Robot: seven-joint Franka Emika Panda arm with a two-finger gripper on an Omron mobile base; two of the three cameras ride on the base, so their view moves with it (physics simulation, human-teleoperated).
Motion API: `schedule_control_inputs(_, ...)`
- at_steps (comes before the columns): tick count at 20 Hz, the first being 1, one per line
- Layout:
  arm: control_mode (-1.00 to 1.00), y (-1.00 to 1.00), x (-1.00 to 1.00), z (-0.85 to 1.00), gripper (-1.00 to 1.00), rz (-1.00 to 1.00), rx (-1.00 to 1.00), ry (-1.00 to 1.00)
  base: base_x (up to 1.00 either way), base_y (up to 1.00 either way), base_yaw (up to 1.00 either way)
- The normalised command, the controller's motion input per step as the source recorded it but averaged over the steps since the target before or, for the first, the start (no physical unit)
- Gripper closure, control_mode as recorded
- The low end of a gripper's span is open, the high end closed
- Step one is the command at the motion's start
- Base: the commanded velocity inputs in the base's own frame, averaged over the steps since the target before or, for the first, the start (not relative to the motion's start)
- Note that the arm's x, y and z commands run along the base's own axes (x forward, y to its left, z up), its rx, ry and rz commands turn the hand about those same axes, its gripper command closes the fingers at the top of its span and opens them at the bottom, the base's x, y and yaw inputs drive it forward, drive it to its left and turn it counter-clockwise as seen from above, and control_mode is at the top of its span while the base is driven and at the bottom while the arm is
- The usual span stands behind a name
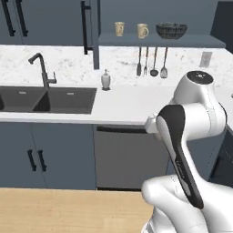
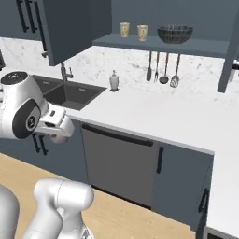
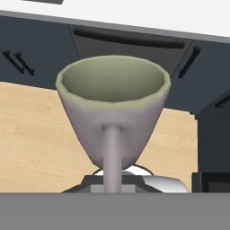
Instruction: Gather all objects into one cabinet and sort the glasses and bowls to opposite sides.
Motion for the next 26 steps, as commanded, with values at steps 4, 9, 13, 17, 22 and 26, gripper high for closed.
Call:
schedule_control_inputs(4, 1.0, 0.0, 0.0, 0.0, 1.0, 0.0, 0.0, 0.0, 0.14, 0.0, 0.0)
schedule_control_inputs(9, 1.0, 0.0, 0.0, 0.0, 1.0, 0.0, 0.0, 0.0, 0.62, 0.04, -0.02)
schedule_control_inputs(13, 1.0, 0.0, 0.0, 0.0, 1.0, 0.0, 0.0, 0.0, 0.73, 0.0, -0.07)
schedule_control_inputs(17, 1.0, 0.0, 0.0, 0.0, 1.0, 0.0, 0.0, 0.0, 0.66, 0.03, -0.09)
schedule_control_inputs(22, 1.0, 0.0, 0.0, 0.0, 1.0, 0.0, 0.0, 0.0, 0.6, 0.22, -0.11)
schedule_control_inputs(26, 1.0, 0.0, 0.0, 0.0, 1.0, 0.0, 0.0, 0.0, 0.7, 0.35, -0.15)
